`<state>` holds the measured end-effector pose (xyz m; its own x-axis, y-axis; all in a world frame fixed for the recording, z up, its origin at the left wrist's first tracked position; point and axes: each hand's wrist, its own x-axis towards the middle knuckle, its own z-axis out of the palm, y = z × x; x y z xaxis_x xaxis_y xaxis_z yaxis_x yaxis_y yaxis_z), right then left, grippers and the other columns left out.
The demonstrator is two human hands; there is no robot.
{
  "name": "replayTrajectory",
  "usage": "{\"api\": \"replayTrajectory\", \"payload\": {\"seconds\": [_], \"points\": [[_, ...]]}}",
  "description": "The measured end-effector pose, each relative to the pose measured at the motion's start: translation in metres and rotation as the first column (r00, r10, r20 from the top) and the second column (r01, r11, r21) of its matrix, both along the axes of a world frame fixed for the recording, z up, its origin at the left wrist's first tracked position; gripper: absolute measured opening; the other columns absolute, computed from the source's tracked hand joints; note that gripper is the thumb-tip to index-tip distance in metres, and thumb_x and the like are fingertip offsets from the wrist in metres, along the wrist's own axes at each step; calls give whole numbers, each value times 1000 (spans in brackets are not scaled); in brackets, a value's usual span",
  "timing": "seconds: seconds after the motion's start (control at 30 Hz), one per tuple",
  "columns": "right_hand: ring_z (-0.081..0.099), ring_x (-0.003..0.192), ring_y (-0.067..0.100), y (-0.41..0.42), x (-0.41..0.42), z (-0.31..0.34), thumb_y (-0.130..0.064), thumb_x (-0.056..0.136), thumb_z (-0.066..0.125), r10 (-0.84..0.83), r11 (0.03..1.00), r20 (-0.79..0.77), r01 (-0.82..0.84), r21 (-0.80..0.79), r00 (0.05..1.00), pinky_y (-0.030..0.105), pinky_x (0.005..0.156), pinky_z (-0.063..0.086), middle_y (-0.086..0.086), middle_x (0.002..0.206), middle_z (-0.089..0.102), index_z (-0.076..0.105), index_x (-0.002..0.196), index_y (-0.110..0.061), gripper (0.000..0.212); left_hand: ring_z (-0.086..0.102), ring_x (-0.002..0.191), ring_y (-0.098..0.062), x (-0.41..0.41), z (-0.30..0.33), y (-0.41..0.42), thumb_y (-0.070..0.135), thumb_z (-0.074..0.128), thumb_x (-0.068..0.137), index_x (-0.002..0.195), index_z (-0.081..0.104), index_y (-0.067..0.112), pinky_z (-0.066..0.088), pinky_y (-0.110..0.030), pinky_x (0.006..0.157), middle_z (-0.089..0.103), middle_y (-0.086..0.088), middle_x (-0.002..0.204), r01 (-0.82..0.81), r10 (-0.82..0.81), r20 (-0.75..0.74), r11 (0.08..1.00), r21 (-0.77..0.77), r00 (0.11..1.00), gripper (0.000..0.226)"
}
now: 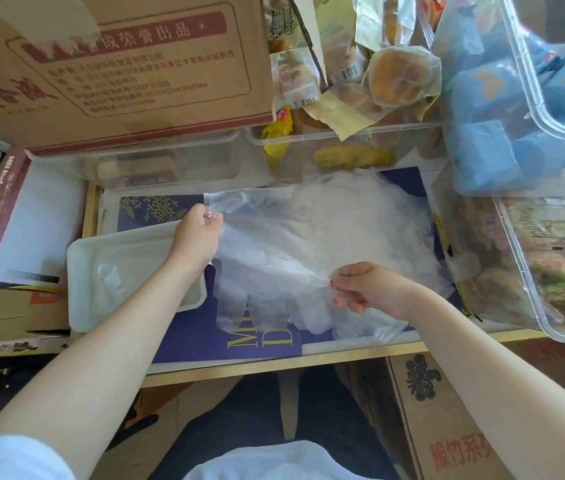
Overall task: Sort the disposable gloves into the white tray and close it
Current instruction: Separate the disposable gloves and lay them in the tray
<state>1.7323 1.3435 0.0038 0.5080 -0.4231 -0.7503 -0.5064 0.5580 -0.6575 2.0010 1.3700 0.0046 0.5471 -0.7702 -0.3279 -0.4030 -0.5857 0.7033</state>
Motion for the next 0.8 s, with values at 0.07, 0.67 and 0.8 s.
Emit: {"api": "replayTrajectory", "payload": {"seconds": [0.07,0.67,0.8], "points": [[41,45,14,-2,-3,-7,-11,95,48,130,985,-172,-147,-88,976,19,44,35,4,57,58,59,74,-7,25,47,81,-20,1,0,-1,18,43,96,96,51,8,32,-29,67,52,-5,90,-8,8,30,1000,-4,1000,13],[47,110,29,-5,-17,-52,-26,95,46,-125,334,-702,-637,-695,701,37,85,34,7,123,56,62,116,-16,28,58,82,-5,1,10,12,22,55,93,86,63,30,40,-13,73,63,17,83,271,-275,-44,960,-75,960,13],[50,109,30,-15,-21,-47,-19,94,53,-197,427,-486,-371,-824,851,36,87,33,8,117,61,71,104,-10,22,58,74,6,0,16,19,16,58,92,83,64,38,42,-9,73,67,22,75,340,-360,-169,930,-139,917,25]]}}
